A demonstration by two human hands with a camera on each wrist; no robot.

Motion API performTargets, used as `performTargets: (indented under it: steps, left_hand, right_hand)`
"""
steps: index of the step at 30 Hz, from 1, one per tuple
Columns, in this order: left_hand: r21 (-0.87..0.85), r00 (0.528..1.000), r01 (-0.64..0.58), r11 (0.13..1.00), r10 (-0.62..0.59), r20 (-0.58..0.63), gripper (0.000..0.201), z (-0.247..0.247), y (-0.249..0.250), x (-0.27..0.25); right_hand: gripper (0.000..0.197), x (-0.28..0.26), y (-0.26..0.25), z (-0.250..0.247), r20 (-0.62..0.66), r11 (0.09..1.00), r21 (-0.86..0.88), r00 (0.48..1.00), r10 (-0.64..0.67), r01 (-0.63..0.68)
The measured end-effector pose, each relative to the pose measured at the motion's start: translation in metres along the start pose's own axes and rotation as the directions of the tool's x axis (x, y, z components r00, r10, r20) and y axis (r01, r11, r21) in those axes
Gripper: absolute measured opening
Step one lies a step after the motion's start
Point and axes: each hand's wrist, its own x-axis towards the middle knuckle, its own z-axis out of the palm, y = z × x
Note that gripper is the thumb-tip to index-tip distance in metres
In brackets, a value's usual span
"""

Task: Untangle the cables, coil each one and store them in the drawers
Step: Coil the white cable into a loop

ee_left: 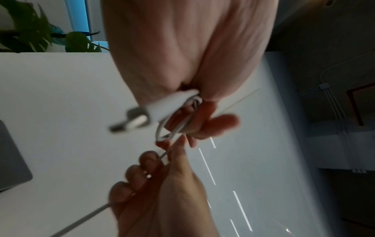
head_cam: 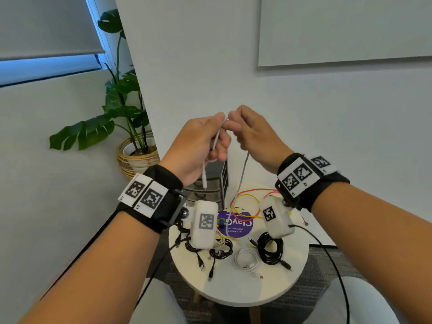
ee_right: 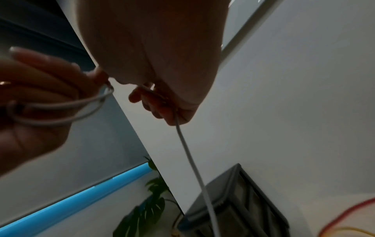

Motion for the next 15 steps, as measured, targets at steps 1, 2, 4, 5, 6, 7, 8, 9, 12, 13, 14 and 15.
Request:
performTargets:
  steps: [1, 2, 4, 5, 6, 7, 8, 9, 12, 13, 14, 15]
  left_hand:
    - [-0.033, 1.0, 0.015, 0.999, -0.015, -0.016, 0.046, 0.002, 0.0, -0.001]
    - [-0.072, 0.999, 0.019, 0.997, -0.021, -0.03, 0.048, 0.002, 0.0, -0.002]
    - [-0.134, 0.999, 0.018, 0.991, -0.024, -0.046, 0.057, 0.002, -0.001, -0.004]
    - [-0.159, 0.998, 0.026, 0.987, -0.034, -0.046, 0.061, 0.001, -0.002, -0.005]
    - [-0.177, 0.998, 0.039, 0.983, -0.046, -0.038, 0.063, 0.001, -0.003, -0.007]
    - [-0.18, 0.998, 0.054, 0.982, -0.06, -0.024, 0.062, 0.0, -0.005, -0.009]
    - [-0.165, 0.997, 0.075, 0.983, -0.076, -0.004, 0.06, -0.001, -0.007, -0.011]
    - [-0.143, 0.995, 0.098, 0.985, -0.096, 0.022, 0.058, -0.002, -0.01, -0.014]
    - [-0.128, 0.988, 0.146, 0.981, -0.137, 0.075, 0.055, -0.008, -0.016, -0.017]
    - [-0.133, 0.987, 0.15, 0.98, -0.142, 0.071, 0.053, -0.01, -0.017, -0.017]
    - [-0.134, 0.988, 0.149, 0.98, -0.143, 0.055, 0.051, -0.011, -0.017, -0.016]
    - [-0.132, 0.99, 0.142, 0.981, -0.139, 0.034, 0.049, -0.011, -0.016, -0.016]
  right_hand:
    - [0.028, -0.005, 0.006, 0.006, 0.013, 1.0, 0.017, 1.0, 0.016, -0.016]
    - [0.028, -0.01, 0.013, 0.012, 0.033, 1.0, 0.007, 0.999, 0.015, -0.016]
    - [0.036, -0.02, 0.023, 0.022, 0.075, 1.0, -0.023, 0.997, 0.017, -0.016]
    - [0.041, -0.023, 0.024, 0.024, 0.074, 0.999, -0.017, 0.996, 0.045, -0.044]
    - [0.044, -0.023, 0.024, 0.023, 0.051, 0.997, -0.003, 0.996, 0.073, -0.073]
    - [0.045, -0.021, 0.021, 0.021, 0.0, 0.996, 0.002, 0.996, 0.09, -0.09]
    - [0.044, -0.016, 0.018, 0.018, -0.063, 0.996, -0.023, 0.994, 0.086, -0.087]
    - [0.042, -0.01, 0.015, 0.014, -0.109, 0.995, -0.075, 0.993, 0.055, -0.064]
    - [0.043, 0.003, 0.004, 0.006, -0.11, 0.961, -0.274, 0.992, -0.06, 0.028]
    - [0.042, 0.005, -0.001, 0.005, -0.102, 0.95, -0.31, 0.991, -0.083, 0.048]
    - [0.042, 0.007, -0.007, 0.003, -0.096, 0.938, -0.339, 0.989, -0.114, 0.075]
    - [0.041, 0.009, -0.012, 0.002, -0.094, 0.927, -0.362, 0.985, -0.145, 0.102]
